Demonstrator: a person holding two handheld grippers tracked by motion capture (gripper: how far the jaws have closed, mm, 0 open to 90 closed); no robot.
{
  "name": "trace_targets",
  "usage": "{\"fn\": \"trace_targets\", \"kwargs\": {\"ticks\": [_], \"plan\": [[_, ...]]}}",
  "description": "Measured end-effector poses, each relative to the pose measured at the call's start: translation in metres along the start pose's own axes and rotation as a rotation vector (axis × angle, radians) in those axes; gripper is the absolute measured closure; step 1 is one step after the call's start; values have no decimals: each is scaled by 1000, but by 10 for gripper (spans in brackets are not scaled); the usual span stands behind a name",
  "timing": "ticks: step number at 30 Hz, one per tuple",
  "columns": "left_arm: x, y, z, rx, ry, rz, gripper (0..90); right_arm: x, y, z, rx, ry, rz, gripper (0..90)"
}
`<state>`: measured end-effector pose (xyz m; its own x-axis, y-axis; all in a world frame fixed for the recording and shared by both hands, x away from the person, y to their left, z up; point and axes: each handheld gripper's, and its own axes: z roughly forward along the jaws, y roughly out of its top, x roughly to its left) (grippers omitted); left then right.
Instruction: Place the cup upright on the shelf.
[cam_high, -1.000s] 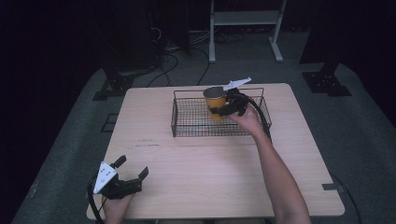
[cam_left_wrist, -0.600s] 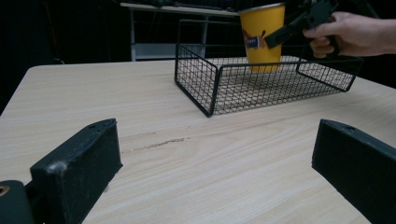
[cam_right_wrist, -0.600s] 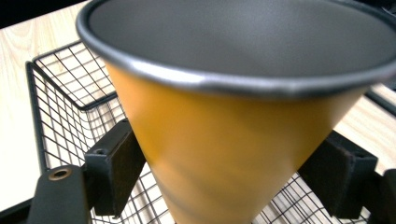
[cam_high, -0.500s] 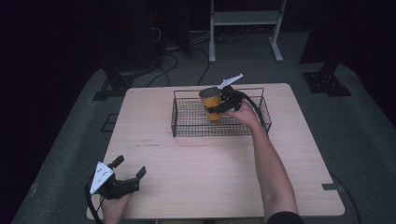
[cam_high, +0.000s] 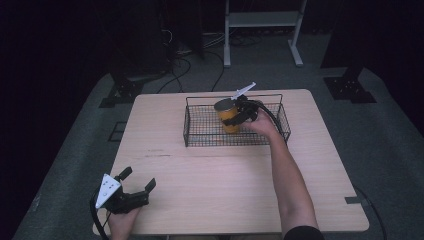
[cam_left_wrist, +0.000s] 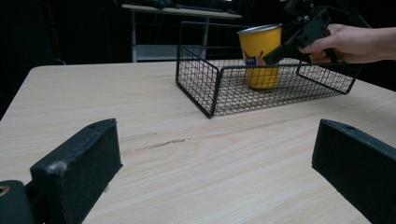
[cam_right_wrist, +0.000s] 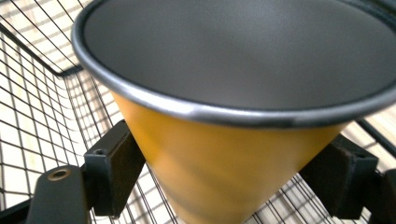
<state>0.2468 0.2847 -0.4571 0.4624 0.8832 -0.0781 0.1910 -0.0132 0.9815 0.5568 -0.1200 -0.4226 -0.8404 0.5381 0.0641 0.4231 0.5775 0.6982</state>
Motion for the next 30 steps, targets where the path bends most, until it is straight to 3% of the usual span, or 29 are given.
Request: {"fn": "trace_targets", "kwargs": {"ticks": [17,25,30], "plan": [[0,0,-1,-3,5,0,1,0,-4,-6,38,-35,-31,172],[0,0,-1,-3,5,1,1,3,-7,-20,58,-46,-58,162],[-1,0,0,1,4,8,1,2,-8,-31,43,-53,-65,162]]}}
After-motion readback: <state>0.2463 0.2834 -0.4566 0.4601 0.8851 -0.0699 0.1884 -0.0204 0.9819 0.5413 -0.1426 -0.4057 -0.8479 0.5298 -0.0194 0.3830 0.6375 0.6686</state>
